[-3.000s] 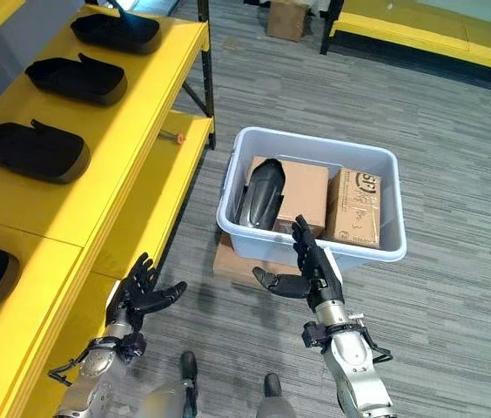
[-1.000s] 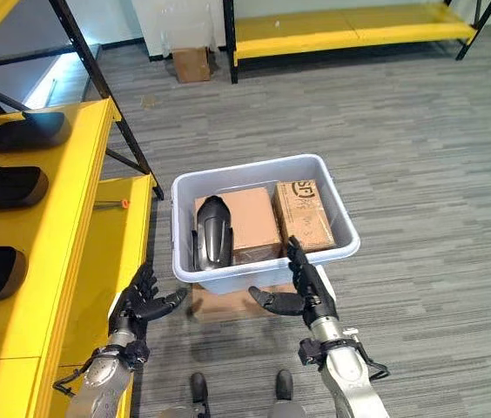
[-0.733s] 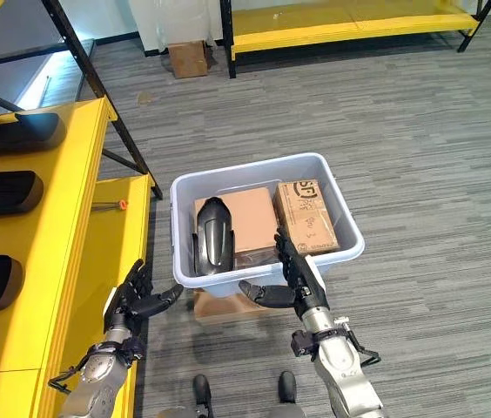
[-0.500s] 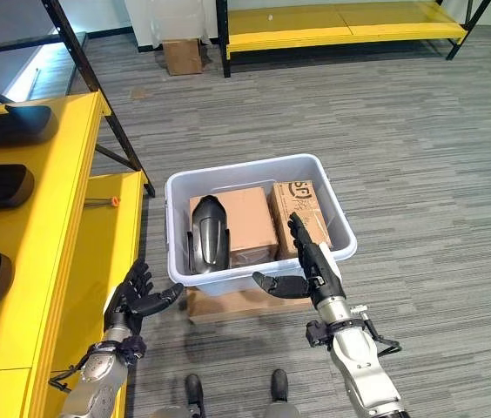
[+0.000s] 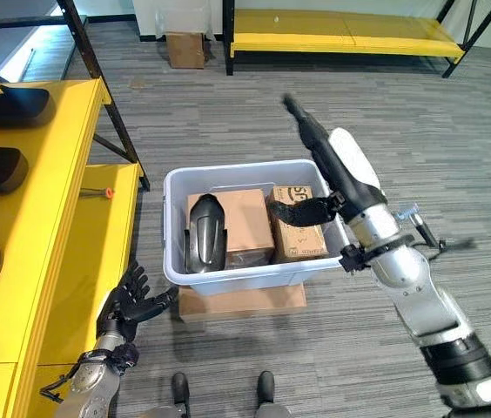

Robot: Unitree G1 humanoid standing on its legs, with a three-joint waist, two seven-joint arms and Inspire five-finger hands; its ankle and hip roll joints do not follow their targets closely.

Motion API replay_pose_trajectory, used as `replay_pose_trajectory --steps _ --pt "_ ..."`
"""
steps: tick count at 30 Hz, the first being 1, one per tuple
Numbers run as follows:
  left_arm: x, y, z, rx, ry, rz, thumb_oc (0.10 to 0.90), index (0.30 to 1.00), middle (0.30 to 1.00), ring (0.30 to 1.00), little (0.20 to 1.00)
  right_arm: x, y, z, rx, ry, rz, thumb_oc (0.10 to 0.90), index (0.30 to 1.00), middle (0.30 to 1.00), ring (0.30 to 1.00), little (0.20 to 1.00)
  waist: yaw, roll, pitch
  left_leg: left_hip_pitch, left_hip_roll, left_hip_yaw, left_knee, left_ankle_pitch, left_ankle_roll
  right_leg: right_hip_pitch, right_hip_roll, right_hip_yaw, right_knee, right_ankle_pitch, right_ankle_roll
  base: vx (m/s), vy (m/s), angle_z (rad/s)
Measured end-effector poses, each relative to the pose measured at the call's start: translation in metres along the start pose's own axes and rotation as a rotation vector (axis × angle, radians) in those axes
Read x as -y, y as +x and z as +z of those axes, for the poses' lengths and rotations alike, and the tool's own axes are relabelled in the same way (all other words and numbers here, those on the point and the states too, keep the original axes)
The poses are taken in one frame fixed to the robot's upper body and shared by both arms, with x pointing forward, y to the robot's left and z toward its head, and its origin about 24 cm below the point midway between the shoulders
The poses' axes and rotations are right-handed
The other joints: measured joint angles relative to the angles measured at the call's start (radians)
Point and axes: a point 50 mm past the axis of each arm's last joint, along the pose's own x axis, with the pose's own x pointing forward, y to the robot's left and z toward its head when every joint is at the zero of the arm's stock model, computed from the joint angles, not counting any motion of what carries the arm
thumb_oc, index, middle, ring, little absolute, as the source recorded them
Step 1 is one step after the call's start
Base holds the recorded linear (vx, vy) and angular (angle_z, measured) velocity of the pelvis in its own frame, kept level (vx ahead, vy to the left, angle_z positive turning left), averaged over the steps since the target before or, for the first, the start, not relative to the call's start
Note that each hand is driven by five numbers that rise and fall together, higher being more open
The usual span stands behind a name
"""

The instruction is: Move parts from the plastic box to the shelf.

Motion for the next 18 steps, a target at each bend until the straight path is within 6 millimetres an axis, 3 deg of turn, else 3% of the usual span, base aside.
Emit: replay_pose_trajectory --steps 7,9,15,18 --pt "-0.006 -0.002 0.000 -0.014 0.030 0.001 0.900 1.000 1.000 1.000 1.000 -0.009 0.013 0.011 0.064 -0.025 0.062 0.900 1.000 1.000 1.000 1.000 0.053 -0.019 -0.004 -0.042 0.000 -0.044 0.024 0.001 -0.003 -0.003 0.003 -0.042 0.001 -0.007 -0.009 0.00 0.049 0.18" --pt "-0.010 -0.002 0.001 -0.015 0.046 0.002 0.900 1.000 1.000 1.000 1.000 -0.011 0.016 0.011 0.066 -0.046 0.081 0.900 1.000 1.000 1.000 1.000 0.060 -0.021 -0.003 -0.066 -0.012 -0.063 0.052 -0.012 0.010 -0.013 -0.003 -0.057 0.020 -0.017 -0.009 -0.01 0.155 0.27" --pt "-0.012 0.004 0.007 -0.019 0.114 -0.037 0.900 1.000 1.000 1.000 1.000 -0.014 0.026 -0.005 -0.011 -0.107 0.137 0.900 1.000 1.000 1.000 1.000 0.054 -0.002 0.019 -0.112 -0.042 -0.100 0.135 -0.042 0.046 -0.188 -0.066 -0.026 0.406 -0.066 -0.011 0.01 0.194 0.23" --pt "-0.023 0.006 0.017 -0.003 0.155 -0.024 0.900 1.000 1.000 1.000 1.000 -0.017 0.030 -0.003 0.001 -0.132 0.169 0.900 1.000 1.000 1.000 1.000 0.062 -0.011 0.035 -0.108 -0.065 -0.094 0.149 -0.054 0.065 -0.201 -0.108 -0.028 0.427 -0.056 -0.025 0.12 -0.048 -0.01"
